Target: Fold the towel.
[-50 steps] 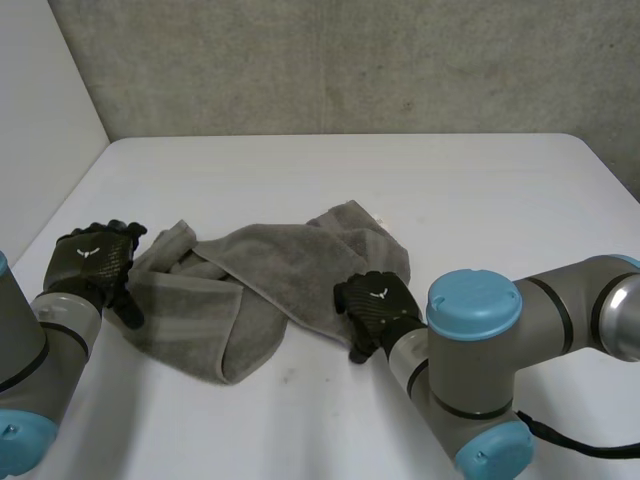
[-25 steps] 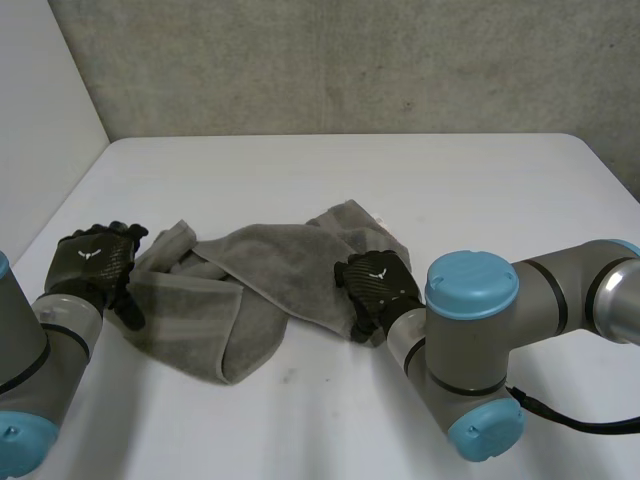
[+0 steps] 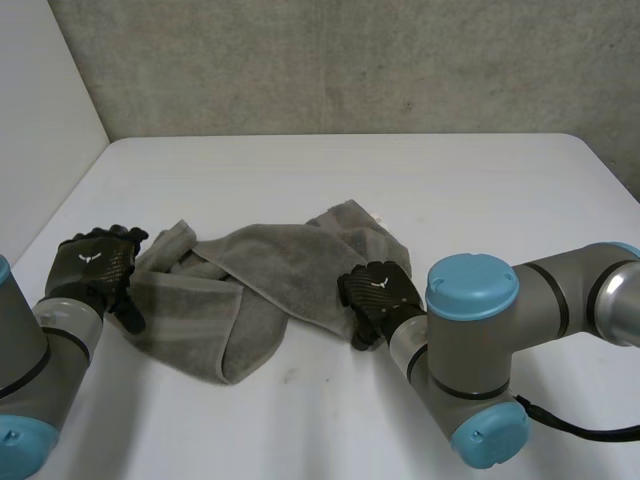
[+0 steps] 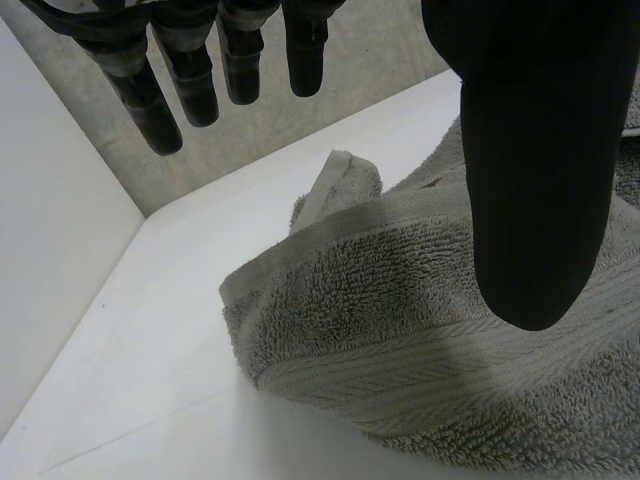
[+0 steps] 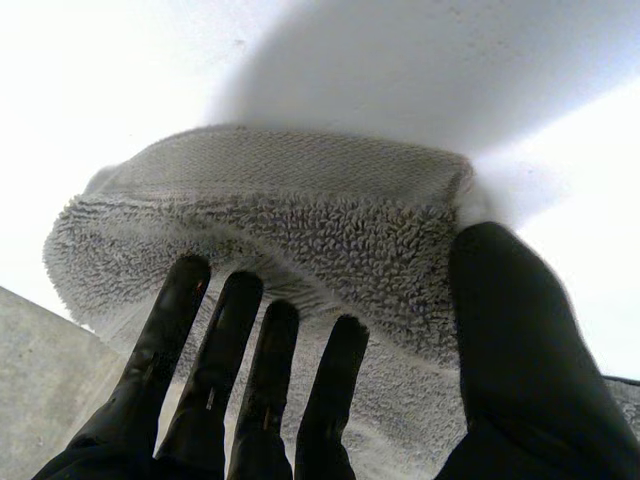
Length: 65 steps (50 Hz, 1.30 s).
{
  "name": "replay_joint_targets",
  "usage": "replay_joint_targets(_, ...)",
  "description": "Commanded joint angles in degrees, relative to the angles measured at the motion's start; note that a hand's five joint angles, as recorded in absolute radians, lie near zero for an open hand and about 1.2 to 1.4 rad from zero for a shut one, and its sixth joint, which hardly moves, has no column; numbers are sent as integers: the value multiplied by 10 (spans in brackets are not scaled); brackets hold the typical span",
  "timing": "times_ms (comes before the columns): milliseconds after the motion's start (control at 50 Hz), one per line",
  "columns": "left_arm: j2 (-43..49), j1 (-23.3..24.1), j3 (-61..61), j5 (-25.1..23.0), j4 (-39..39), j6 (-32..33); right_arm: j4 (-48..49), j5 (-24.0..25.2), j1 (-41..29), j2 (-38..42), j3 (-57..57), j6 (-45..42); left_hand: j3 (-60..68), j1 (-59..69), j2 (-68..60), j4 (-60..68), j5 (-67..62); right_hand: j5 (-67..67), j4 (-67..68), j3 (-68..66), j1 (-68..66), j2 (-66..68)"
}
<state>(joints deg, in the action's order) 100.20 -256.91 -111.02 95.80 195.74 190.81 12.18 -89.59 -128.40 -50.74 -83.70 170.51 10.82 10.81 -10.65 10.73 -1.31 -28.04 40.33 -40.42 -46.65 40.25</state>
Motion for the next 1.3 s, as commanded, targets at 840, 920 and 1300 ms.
replay_joint_targets(840,-113,89,-87,-2,-18,57,-167,1,217,-212,-152,-367,21,21,-23,22,-16,-420,397,-396,-334,398)
replay_joint_targets(920,-98,98,-25,-8,-18,55,-163,1,223,-213,-159,-368,31,31,-33,32,-26,-420,397,-396,-334,398)
replay_joint_targets(1300,222,144,257,-187,-19,30,-102,3,222,-213,-179,-362,150,150,-152,151,-145,-420,397,-396,-334,398)
